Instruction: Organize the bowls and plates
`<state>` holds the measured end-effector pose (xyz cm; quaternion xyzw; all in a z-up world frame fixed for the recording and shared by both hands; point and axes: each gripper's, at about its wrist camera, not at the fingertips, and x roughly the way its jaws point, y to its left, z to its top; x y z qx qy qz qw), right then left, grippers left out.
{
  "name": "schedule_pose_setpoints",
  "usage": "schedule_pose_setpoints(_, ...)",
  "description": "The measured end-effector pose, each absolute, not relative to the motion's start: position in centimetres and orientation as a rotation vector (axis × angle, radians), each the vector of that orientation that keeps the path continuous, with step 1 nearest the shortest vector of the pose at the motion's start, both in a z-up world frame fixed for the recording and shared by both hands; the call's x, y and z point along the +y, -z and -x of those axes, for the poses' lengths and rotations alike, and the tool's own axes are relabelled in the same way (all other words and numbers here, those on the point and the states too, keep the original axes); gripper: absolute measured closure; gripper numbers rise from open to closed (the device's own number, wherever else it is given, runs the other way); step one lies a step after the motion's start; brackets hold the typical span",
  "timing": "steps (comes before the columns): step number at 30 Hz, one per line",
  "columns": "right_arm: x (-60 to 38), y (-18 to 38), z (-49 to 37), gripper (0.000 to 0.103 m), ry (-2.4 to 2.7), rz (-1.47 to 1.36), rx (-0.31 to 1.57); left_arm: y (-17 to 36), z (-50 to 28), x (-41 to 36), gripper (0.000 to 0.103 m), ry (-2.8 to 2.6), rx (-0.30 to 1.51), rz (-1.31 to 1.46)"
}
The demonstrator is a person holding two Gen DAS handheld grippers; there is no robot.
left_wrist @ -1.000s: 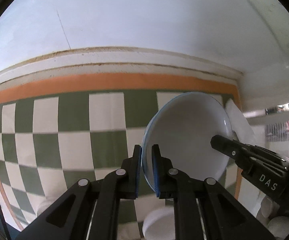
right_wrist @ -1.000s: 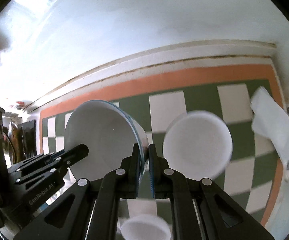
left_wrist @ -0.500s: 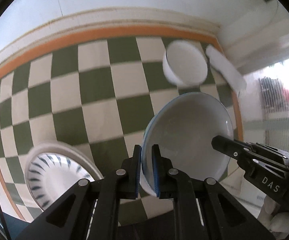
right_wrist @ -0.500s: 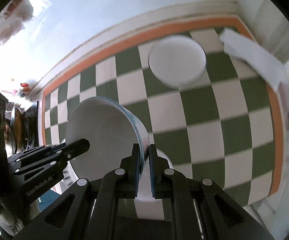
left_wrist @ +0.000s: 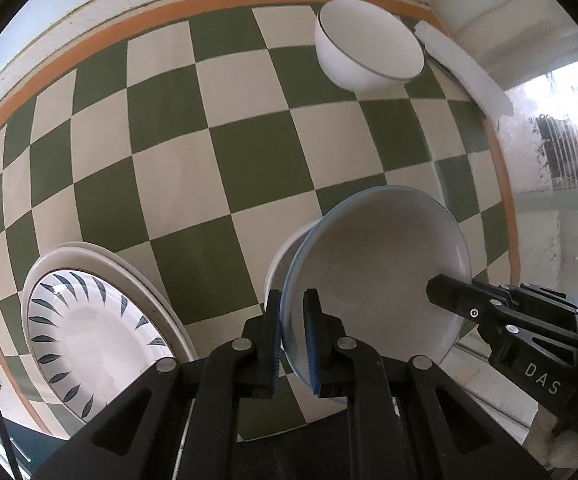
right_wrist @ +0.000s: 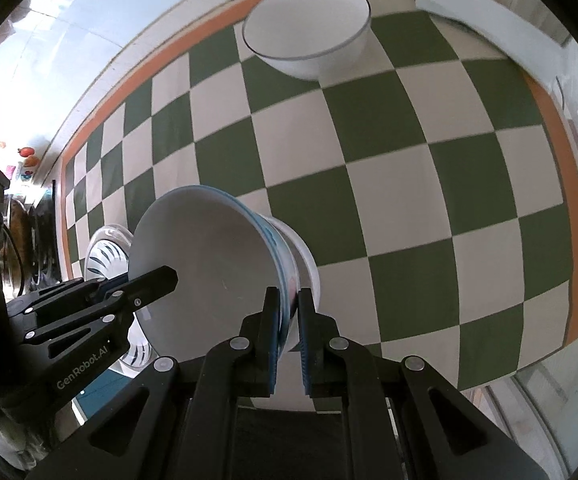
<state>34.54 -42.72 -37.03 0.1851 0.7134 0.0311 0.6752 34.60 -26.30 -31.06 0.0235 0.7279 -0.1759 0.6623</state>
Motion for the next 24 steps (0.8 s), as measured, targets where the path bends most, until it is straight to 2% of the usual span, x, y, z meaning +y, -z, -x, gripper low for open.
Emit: schedule_pose_setpoints(24,-42.4,39.5,-35.3,0.093,-0.124,-0.397,1.677,33.2,-33.8,-26.8,0.094,0.329,1.678,-0.093)
